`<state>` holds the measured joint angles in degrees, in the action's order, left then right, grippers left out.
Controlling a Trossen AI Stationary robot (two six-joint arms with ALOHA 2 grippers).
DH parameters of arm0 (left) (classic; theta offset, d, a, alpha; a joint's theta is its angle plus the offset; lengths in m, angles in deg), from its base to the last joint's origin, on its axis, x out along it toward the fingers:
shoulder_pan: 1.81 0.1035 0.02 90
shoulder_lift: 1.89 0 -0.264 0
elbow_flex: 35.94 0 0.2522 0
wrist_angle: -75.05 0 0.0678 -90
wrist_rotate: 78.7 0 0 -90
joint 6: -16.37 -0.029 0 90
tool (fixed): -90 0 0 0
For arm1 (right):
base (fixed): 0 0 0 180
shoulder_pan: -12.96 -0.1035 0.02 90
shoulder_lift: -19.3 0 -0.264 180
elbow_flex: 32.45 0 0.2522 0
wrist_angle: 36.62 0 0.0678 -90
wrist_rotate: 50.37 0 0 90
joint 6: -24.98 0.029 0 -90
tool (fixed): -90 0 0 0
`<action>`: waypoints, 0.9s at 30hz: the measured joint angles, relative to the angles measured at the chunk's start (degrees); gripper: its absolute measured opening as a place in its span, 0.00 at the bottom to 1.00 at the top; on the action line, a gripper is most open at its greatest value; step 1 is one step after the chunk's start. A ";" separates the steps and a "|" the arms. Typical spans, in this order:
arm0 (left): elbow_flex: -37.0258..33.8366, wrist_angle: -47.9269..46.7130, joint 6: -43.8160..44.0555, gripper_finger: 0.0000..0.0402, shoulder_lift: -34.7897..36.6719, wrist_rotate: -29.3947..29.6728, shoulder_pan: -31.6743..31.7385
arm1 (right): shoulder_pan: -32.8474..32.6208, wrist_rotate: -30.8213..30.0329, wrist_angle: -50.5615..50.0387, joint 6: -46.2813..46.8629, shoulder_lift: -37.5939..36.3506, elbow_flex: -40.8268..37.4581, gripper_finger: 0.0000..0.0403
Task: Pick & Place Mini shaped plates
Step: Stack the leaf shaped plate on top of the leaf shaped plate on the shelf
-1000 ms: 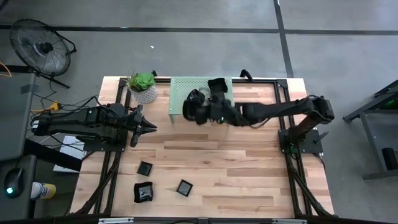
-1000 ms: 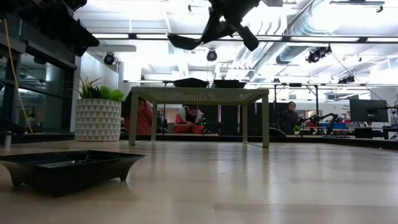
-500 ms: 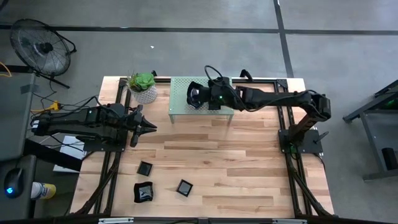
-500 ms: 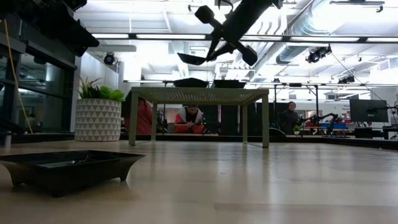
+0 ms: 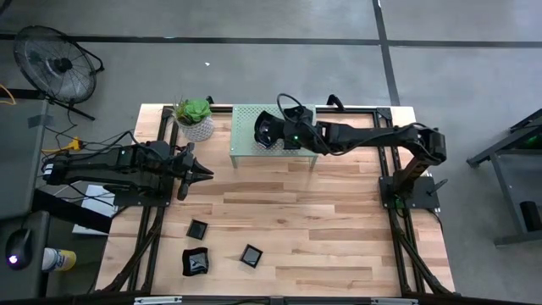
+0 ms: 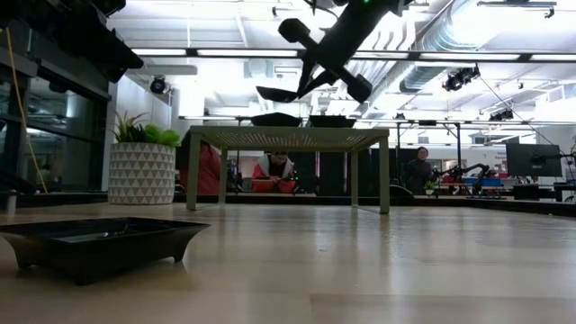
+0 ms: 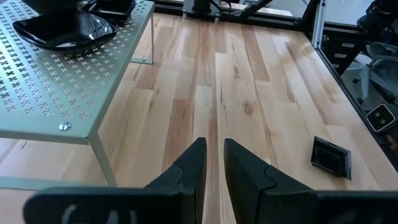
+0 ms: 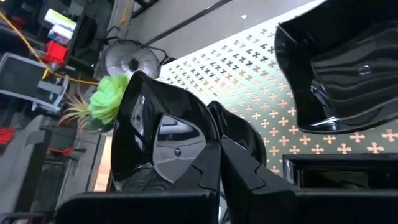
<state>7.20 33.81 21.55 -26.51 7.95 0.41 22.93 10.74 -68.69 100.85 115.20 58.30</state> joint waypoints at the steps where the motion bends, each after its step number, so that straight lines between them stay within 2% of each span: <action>1: 0.00 -0.06 0.03 0.13 0.00 -0.01 -0.01 | 0.00 0.01 -0.24 0.13 0.08 0.00 0.00; 16: 0.00 -0.09 0.27 0.13 0.00 -0.11 0.00 | 0.26 2.93 -3.78 3.81 0.39 0.00 0.00; 27: -0.02 -0.07 0.27 0.13 0.00 -0.11 0.00 | 0.90 5.37 -3.91 2.19 0.43 1.06 0.00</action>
<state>7.18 33.74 21.82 -26.51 7.84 0.41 23.83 16.11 -72.60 103.05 115.63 59.36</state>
